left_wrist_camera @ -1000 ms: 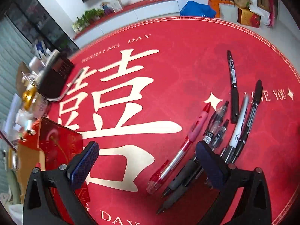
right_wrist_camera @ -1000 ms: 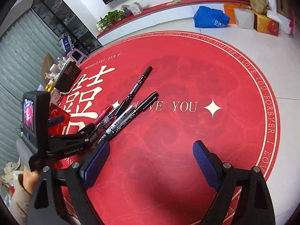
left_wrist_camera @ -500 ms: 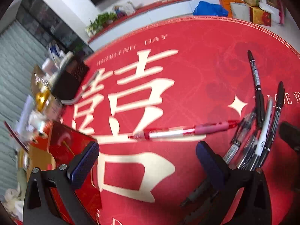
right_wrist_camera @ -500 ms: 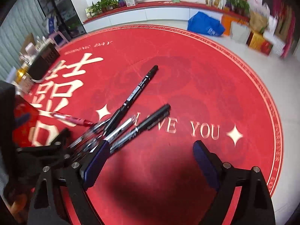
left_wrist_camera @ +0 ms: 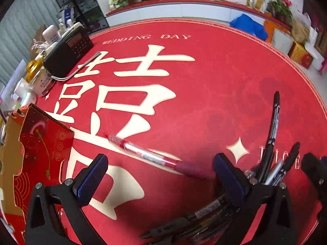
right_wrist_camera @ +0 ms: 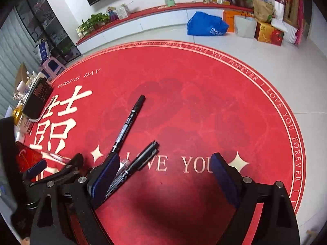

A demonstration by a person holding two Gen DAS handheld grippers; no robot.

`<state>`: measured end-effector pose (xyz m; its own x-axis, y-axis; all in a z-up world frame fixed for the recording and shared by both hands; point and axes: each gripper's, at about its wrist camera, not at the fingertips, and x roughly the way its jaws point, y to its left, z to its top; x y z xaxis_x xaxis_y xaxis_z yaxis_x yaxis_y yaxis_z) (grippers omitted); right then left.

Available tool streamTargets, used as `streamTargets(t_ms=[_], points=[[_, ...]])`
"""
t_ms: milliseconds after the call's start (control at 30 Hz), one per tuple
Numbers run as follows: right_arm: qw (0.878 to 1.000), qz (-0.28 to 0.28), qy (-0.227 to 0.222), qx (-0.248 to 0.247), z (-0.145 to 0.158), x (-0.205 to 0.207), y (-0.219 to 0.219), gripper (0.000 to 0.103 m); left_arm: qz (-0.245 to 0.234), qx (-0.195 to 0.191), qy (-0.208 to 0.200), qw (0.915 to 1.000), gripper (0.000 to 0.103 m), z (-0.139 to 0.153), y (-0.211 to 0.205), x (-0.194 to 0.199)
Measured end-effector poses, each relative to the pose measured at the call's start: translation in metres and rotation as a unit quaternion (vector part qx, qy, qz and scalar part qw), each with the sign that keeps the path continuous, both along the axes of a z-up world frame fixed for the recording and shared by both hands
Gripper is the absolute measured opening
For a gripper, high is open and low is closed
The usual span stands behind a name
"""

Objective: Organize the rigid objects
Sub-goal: 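Move left tool to the pink-red pen while right tool approaches the black marker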

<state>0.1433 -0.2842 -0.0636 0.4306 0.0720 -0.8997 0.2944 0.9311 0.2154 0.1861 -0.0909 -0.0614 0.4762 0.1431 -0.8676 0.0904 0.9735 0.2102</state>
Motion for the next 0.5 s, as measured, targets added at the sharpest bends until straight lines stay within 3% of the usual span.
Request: streamTargets(t_ms=[167,267,400,500], points=[[0.999,0.03,0.01,-0.022,-0.001,-0.004,0.015,0.091,-0.017,0.007,-0.017,0.9997,0.103,0.0,0.024,-0.031],[0.998,0.044,0.007,-0.047,-0.005,-0.005,0.031,0.091,-0.011,-0.024,-0.015,0.9995,0.103,-0.003,0.04,-0.042],[0.994,0.082,0.022,-0.067,-0.017,-0.003,0.055,0.091,0.03,-0.094,-0.011,0.9951,0.103,-0.009,0.061,-0.056],[0.987,0.125,-0.001,-0.105,-0.014,-0.015,0.066,0.091,0.026,-0.101,-0.028,0.9942,0.103,-0.01,0.064,-0.07]])
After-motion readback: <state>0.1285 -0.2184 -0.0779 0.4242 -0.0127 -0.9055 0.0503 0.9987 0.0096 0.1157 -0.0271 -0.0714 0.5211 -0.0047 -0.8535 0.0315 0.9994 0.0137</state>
